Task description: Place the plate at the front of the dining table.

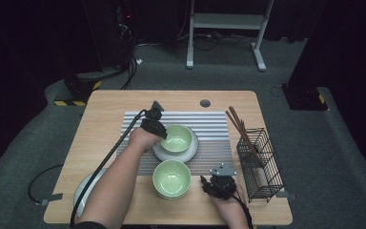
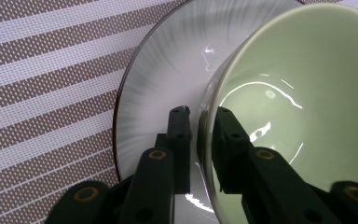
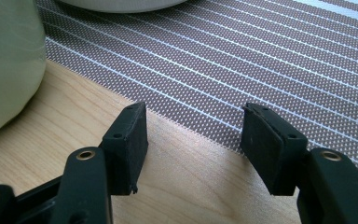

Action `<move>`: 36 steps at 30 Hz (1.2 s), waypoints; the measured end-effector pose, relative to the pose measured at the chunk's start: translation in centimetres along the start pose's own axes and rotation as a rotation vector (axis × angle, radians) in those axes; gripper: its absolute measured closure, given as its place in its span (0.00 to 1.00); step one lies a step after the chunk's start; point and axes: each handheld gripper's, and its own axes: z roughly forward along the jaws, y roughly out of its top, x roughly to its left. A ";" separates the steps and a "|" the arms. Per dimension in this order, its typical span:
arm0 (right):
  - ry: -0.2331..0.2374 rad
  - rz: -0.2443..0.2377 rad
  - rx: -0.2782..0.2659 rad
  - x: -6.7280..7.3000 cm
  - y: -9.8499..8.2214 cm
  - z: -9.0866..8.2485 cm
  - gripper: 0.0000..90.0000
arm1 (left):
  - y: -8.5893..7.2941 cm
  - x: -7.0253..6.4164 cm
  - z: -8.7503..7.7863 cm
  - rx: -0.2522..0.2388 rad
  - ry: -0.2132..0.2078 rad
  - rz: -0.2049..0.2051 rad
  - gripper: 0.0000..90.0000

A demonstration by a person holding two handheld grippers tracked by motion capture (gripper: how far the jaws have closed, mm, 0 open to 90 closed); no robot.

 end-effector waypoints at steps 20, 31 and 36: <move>-0.003 -0.002 0.001 0.0 0.0 0.0 0.45 | -1.0 -0.4 -4.3 -0.042 0.006 0.025 0.63; -0.002 -0.002 0.001 0.0 0.0 0.0 0.45 | -2.7 -0.8 -6.7 -0.057 0.055 0.091 0.53; -0.001 -0.001 0.001 0.0 0.0 0.0 0.45 | -3.7 -0.6 -7.2 -0.055 0.058 0.114 0.52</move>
